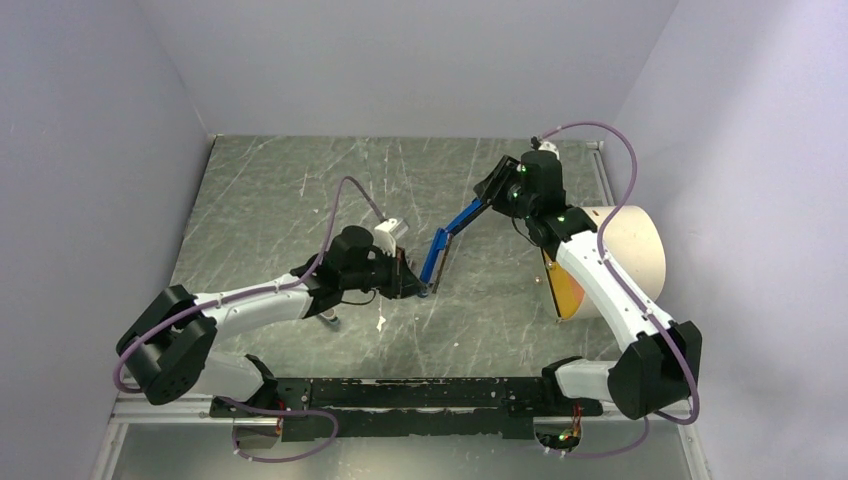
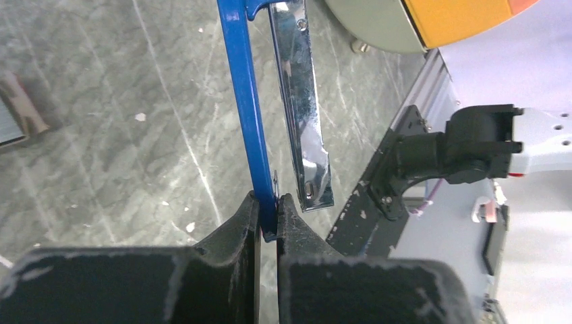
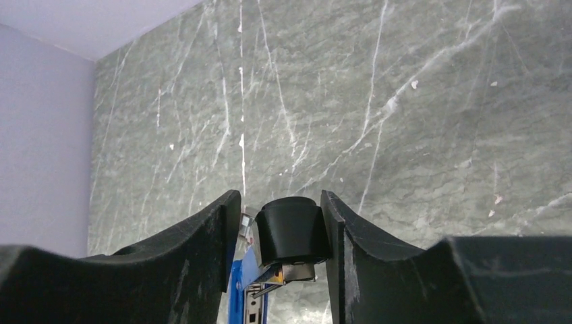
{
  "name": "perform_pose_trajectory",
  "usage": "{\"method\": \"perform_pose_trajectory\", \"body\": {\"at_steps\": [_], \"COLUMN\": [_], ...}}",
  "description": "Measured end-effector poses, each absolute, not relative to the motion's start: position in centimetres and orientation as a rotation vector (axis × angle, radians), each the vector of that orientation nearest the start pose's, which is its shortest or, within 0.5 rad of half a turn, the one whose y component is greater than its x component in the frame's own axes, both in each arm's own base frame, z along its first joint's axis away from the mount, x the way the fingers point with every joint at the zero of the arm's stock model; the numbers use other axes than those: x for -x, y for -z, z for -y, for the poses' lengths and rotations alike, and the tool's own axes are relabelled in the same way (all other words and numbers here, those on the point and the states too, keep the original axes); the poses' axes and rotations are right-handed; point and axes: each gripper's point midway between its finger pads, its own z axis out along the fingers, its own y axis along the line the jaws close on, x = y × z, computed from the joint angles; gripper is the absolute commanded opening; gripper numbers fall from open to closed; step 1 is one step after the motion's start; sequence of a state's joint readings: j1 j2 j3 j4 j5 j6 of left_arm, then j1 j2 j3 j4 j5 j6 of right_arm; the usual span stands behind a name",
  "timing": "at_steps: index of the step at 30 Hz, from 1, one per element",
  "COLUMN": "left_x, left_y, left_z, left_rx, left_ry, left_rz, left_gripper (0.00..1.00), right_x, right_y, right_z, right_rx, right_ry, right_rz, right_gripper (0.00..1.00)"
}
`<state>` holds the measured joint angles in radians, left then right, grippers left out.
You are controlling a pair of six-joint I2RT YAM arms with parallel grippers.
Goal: Load the staples into the stapler
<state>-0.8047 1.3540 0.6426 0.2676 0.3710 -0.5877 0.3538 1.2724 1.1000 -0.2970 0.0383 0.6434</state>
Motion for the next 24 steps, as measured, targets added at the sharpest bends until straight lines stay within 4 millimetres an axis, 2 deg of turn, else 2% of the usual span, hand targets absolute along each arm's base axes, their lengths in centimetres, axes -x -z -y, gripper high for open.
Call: {"method": "perform_pose_trajectory", "body": {"at_steps": [6,8,11,13,20,24], "left_x": [-20.2,-20.5,-21.1,-21.4,-23.0,-23.2], "left_y": [-13.8,-14.0,-14.0,-13.8,-13.8,-13.9], "left_z": [34.4,34.6,34.5,34.4,34.5,34.9], "left_rx": [-0.453,-0.426,-0.372,-0.337,-0.184,-0.148], "left_ry": [1.28,1.311,1.363,1.391,1.507,1.56], "left_rz": [-2.237,-2.263,-2.302,-2.323,-2.347,-2.349], "left_gripper": [0.05,0.05,0.05,0.05,0.05,0.05], "right_x": [-37.7,-37.7,-37.6,-37.4,-36.6,-36.3], "right_y": [-23.2,-23.1,-23.0,-22.8,-21.6,-20.8], "right_z": [-15.0,-15.0,-15.2,-15.4,-16.3,-16.6], "right_rx": [-0.383,-0.397,-0.412,-0.41,-0.39,-0.387], "right_ry": [-0.604,-0.615,-0.632,-0.646,-0.702,-0.714], "right_rz": [-2.086,-2.09,-2.096,-2.106,-2.152,-2.177], "right_gripper": [0.52,0.56,0.7,0.75,0.81,0.84]}}
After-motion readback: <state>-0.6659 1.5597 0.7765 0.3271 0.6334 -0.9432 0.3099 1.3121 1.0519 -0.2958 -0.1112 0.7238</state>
